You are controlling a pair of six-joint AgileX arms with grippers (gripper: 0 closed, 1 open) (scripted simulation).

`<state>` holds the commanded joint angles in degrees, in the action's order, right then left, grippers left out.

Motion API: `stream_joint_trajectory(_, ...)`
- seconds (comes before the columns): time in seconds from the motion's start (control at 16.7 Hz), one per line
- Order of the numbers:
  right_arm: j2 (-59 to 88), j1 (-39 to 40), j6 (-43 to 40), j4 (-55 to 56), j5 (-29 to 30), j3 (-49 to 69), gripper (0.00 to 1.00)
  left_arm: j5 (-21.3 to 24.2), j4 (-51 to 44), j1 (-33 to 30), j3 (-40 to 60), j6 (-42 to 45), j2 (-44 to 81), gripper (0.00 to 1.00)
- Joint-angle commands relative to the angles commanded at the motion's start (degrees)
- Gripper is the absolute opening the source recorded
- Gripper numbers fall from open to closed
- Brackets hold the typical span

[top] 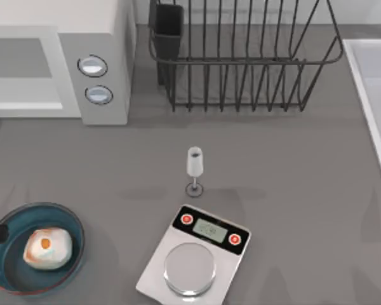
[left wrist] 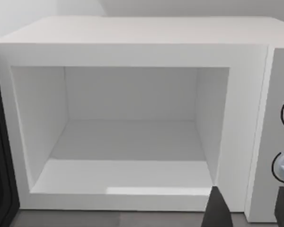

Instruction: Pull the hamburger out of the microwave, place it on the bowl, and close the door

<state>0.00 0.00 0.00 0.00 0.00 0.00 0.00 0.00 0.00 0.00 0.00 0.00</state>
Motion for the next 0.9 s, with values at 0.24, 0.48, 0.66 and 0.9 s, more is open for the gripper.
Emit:
stream_joint_trajectory(0.24, 0.0, 0.0, 0.0, 0.0, 0.0, 0.0, 1.0, 0.0, 0.0, 0.0, 0.0, 0.0, 0.0, 0.0)
stream_joint_trajectory(0.48, 0.0, 0.0, 0.0, 0.0, 0.0, 0.0, 1.0, 0.0, 0.0, 0.0, 0.0, 0.0, 0.0, 0.0)
stream_joint_trajectory(0.66, 0.0, 0.0, 0.0, 0.0, 0.0, 0.0, 1.0, 0.2, 0.1, 0.2, 0.0, 0.0, 0.1, 0.0)
stream_joint_trajectory(0.9, 0.0, 0.0, 0.0, 0.0, 0.0, 0.0, 1.0, 6.7, 2.4, 6.7, 0.5, 0.0, 2.9, 0.0)
